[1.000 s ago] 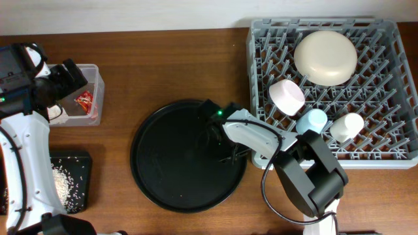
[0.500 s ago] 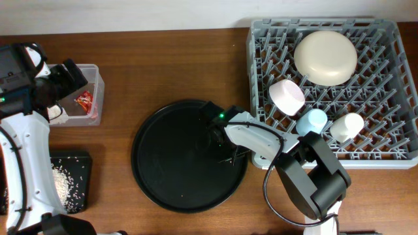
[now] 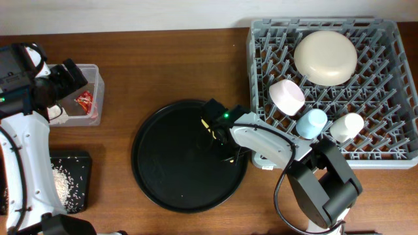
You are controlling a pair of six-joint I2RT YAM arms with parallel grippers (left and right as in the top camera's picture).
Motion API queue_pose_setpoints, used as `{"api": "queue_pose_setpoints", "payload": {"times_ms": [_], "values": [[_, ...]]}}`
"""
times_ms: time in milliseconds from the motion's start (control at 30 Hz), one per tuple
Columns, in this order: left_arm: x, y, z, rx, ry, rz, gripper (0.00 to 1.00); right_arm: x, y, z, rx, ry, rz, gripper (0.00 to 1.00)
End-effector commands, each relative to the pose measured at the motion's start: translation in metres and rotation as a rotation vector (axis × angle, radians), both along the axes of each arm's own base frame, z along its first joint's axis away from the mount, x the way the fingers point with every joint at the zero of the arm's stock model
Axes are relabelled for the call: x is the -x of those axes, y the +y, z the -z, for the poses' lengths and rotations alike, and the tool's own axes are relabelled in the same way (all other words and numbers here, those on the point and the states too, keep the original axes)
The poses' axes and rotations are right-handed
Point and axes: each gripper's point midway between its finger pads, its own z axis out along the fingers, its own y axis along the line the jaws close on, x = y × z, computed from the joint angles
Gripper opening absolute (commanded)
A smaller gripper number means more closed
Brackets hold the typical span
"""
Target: Sort waste into correct bins and load items into the dishwasher rack
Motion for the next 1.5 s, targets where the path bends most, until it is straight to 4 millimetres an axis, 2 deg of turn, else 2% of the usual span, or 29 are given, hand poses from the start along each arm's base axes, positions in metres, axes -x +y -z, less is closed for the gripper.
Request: {"api": "queue_pose_setpoints", "payload": {"times_ms": [0, 67, 200, 233, 467, 533, 567, 733, 833, 933, 1033, 1100, 1167, 1200, 1233, 1300, 1333, 1467], "values": [[-0.001, 0.001, -0.001, 0.005, -0.005, 0.000, 0.99, 0.000, -0.002, -0.005, -0.003, -0.013, 0.010, 0.24], [-0.001, 0.001, -0.001, 0.005, -0.005, -0.001, 0.99, -0.001, -0.002, -0.003, -0.006, -0.017, 0.011, 0.28], [-0.001, 0.001, -0.001, 0.005, -0.005, -0.001, 0.99, 0.001, -0.003, 0.017, -0.022, -0.039, 0.018, 0.27], [-0.001, 0.001, -0.001, 0.005, -0.005, -0.001, 0.99, 0.000, -0.003, 0.018, -0.022, -0.044, 0.018, 0.23], [-0.001, 0.001, -0.001, 0.005, -0.005, -0.001, 0.99, 0.006, -0.008, 0.029, -0.018, -0.038, 0.031, 0.19], [-0.001, 0.001, -0.001, 0.005, -0.005, -0.001, 0.99, 0.006, -0.008, 0.029, -0.018, -0.037, 0.036, 0.07], [-0.001, 0.001, -0.001, 0.005, -0.005, -0.001, 0.99, 0.007, -0.008, 0.029, -0.015, -0.034, 0.036, 0.06], [-0.001, 0.001, -0.001, 0.005, -0.005, -0.001, 0.99, 0.005, -0.007, 0.022, -0.023, -0.045, 0.032, 0.05], [-0.001, 0.001, -0.001, 0.005, -0.005, -0.001, 0.99, 0.002, -0.005, 0.011, -0.045, -0.071, 0.033, 0.04], [-0.001, 0.001, -0.001, 0.005, -0.005, -0.001, 0.99, -0.001, -0.003, -0.025, -0.100, -0.144, 0.033, 0.04], [-0.001, 0.001, -0.001, 0.005, -0.005, -0.001, 1.00, 0.000, -0.007, -0.084, -0.187, -0.267, 0.016, 0.04], [-0.001, 0.001, -0.001, 0.005, -0.005, 0.000, 0.99, -0.002, -0.041, -0.127, -0.185, -0.370, 0.082, 0.04], [-0.001, 0.001, -0.001, 0.005, -0.005, -0.001, 0.99, -0.008, -0.095, -0.161, -0.132, -0.477, 0.125, 0.04], [-0.001, 0.001, -0.001, 0.005, -0.005, -0.001, 0.99, -0.011, -0.118, -0.171, -0.098, -0.516, 0.150, 0.04], [-0.001, 0.001, -0.001, 0.005, -0.005, -0.001, 0.99, -0.016, -0.153, -0.182, -0.060, -0.563, 0.226, 0.04], [-0.001, 0.001, -0.001, 0.005, -0.005, -0.001, 0.99, -0.020, -0.207, -0.188, -0.040, -0.580, 0.337, 0.04], [-0.001, 0.001, -0.001, 0.005, -0.005, -0.001, 0.99, -0.022, -0.213, -0.183, -0.112, -0.550, 0.356, 0.04], [-0.001, 0.001, -0.001, 0.005, -0.005, -0.001, 0.99, -0.036, -0.202, -0.167, -0.297, -0.473, 0.336, 0.04]]}}
